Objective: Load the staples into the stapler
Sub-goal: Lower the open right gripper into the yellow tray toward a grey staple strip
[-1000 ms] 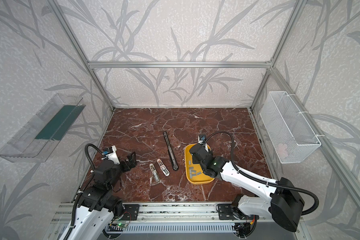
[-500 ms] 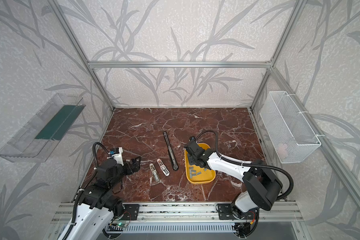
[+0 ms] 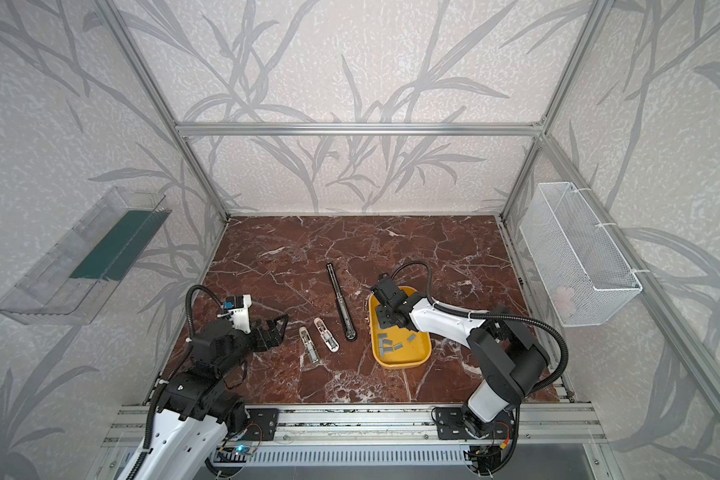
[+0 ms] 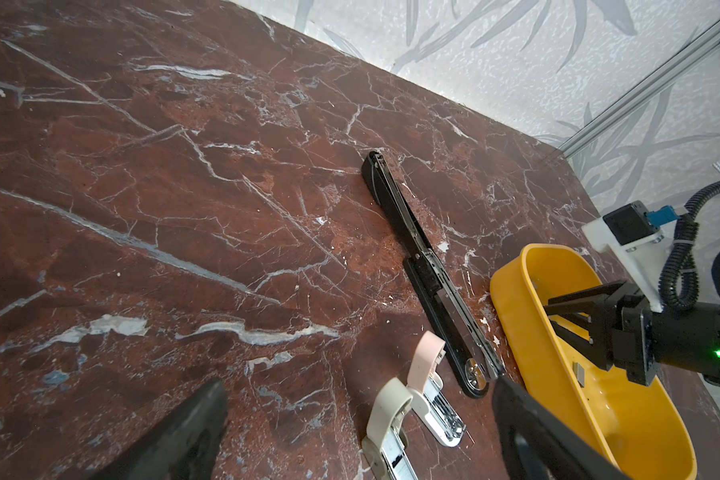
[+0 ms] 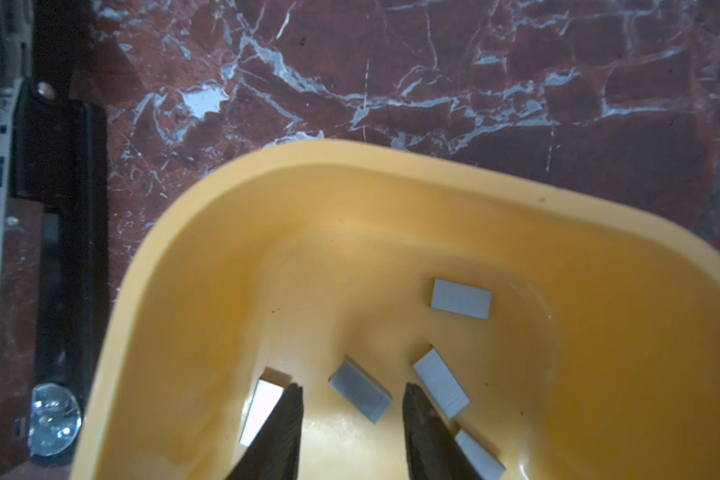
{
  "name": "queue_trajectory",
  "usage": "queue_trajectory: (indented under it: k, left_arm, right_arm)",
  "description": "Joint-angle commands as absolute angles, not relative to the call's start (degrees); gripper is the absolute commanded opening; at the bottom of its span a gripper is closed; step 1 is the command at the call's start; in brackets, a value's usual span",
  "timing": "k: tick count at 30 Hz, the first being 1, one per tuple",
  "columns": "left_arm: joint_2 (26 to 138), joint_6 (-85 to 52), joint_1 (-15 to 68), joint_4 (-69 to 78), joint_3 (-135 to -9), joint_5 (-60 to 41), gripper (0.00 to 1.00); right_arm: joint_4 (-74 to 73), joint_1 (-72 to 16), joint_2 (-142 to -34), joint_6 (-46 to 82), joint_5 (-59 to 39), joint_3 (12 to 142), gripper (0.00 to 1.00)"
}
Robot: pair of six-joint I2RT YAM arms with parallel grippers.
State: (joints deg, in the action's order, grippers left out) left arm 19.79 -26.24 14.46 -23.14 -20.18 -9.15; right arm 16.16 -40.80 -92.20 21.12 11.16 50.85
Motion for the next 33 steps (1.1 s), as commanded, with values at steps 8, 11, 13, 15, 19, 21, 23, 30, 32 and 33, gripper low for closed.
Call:
queue_trajectory:
  k: [8,11,13,15,19,21,23,30,32,33]
  left_arm:
    - [19.32,-26.15,14.41,-22.91,-19.51,-8.05,0.99]
    - [19.30,-26.14,14.42,-23.03,-19.64,-7.85,0.99]
    - [19.26,-26.27,14.41,-23.07,-19.56,-7.69,0.99]
    - [19.21,-26.35,14.42,-23.08,-19.55,-7.70,0.99]
    - [19.09,-26.33,14.41,-23.08,-19.59,-7.70,0.99]
    - [19.05,-26.34,14.41,-23.15,-19.57,-7.73,0.99]
    - [18.87,-26.30,14.41,-23.19,-19.52,-7.82,0.99]
    - [18.19,-26.39,14.41,-23.50,-19.44,-7.77,0.99]
    - [17.88,-26.38,14.43,-23.48,-19.37,-7.61,0.99]
    - [17.85,-26.41,14.41,-23.56,-19.35,-7.48,0.99]
  right_arm:
    - [17.75,-39.99,-97.09,20.11,7.43,54.29,0.35]
    - [18.53,-40.00,-97.47,20.55,7.69,54.64,0.34]
    - [19.29,-39.99,-97.47,20.99,8.00,54.75,0.34]
    - [19.79,-40.00,-97.47,21.36,8.17,54.74,0.33]
    - [21.83,-40.08,-97.22,22.21,9.19,54.54,0.31]
    - [22.32,-40.07,-96.54,22.88,9.99,53.85,0.31]
    - [21.99,-40.08,-95.59,23.49,9.57,52.56,0.32]
    - [19.15,-40.08,-94.46,23.82,5.01,50.21,0.31]
    - [18.56,-40.08,-94.65,23.95,4.41,50.19,0.29]
    - [18.63,-40.08,-94.77,23.99,4.46,50.29,0.27]
